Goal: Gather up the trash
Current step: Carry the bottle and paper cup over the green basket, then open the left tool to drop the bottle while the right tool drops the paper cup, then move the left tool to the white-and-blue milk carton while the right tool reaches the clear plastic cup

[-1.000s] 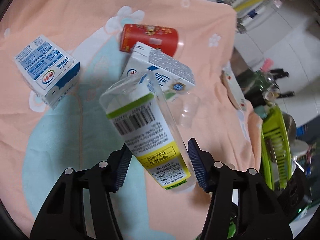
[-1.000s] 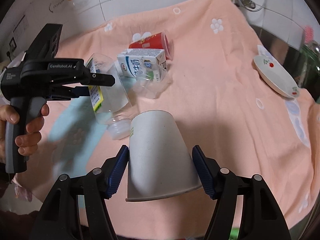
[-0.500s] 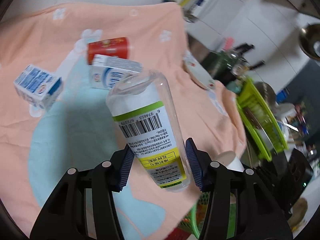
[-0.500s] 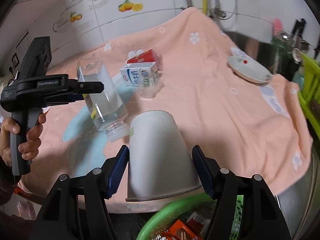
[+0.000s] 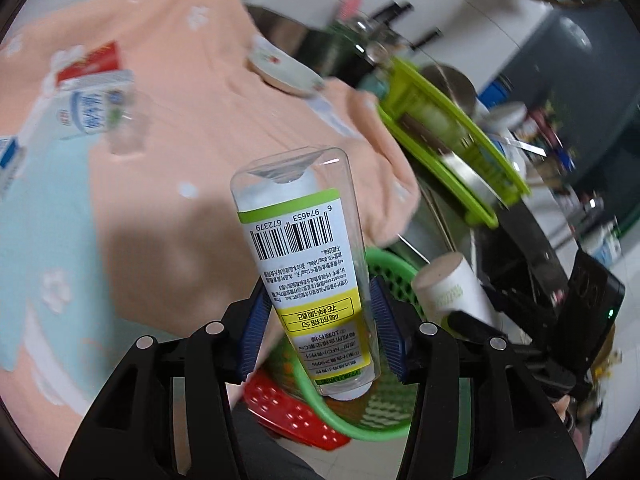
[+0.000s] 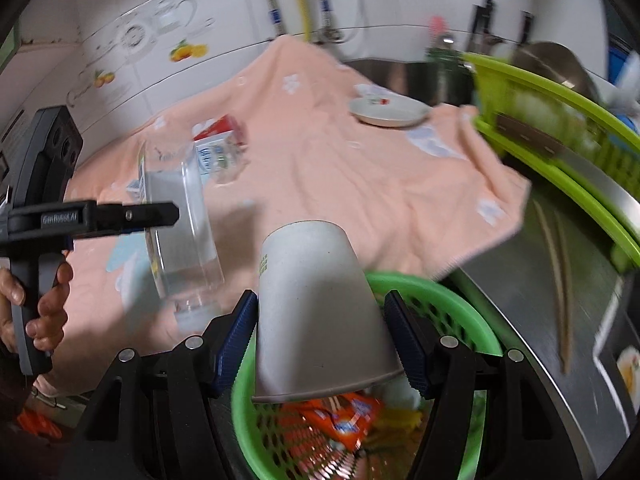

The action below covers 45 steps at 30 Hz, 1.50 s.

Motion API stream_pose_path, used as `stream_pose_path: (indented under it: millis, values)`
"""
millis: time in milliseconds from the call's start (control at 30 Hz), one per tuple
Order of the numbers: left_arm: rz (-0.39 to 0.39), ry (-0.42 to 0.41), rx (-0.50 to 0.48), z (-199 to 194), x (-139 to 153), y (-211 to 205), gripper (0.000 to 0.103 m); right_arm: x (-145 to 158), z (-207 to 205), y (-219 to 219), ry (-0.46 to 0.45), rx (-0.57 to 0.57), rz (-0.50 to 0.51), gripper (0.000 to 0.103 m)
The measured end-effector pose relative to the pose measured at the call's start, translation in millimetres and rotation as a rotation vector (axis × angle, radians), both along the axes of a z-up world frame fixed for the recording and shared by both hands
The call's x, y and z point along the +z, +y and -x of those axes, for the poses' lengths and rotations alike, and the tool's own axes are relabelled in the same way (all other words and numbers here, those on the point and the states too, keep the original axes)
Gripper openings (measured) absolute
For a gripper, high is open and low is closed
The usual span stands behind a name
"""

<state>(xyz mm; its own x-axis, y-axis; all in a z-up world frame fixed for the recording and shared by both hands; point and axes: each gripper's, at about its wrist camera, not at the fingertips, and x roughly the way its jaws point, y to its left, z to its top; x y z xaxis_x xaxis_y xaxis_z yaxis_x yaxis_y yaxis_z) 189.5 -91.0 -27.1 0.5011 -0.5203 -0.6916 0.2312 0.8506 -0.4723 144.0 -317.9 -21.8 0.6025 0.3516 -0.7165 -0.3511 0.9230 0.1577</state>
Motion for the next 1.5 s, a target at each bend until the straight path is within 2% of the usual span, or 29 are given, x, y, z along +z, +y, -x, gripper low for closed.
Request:
stream_pose_path:
  millis: [100, 333, 400, 500, 1400, 1500]
  values:
    - [-0.008, 0.025, -0.065, 7, -10, -27, 0.05, 0, 14, -22, -0.005, -0.047, 0.0, 0.063]
    - [-0.058, 0.086, -0.151, 13, -34, -75, 0.05, -7, 32, -53, -0.003, -0.111, -0.019, 0.063]
    - [-0.066, 0.11, -0.162, 15, -41, -82, 0.058, -10, 34, -58, 0.001, -0.118, -0.026, 0.063]
    - [-0.095, 0.099, -0.174, 18, -44, -87, 0.065, -14, 34, -63, 0.008, -0.126, -0.038, 0.063]
    - [-0.088, 0.038, -0.048, 27, -30, -17, 0.075, -39, 21, -54, 0.071, -0.134, -0.054, 0.064]
    - [-0.087, 0.038, -0.028, 27, -31, -7, 0.075, -38, 18, -52, 0.071, -0.135, -0.05, 0.068]
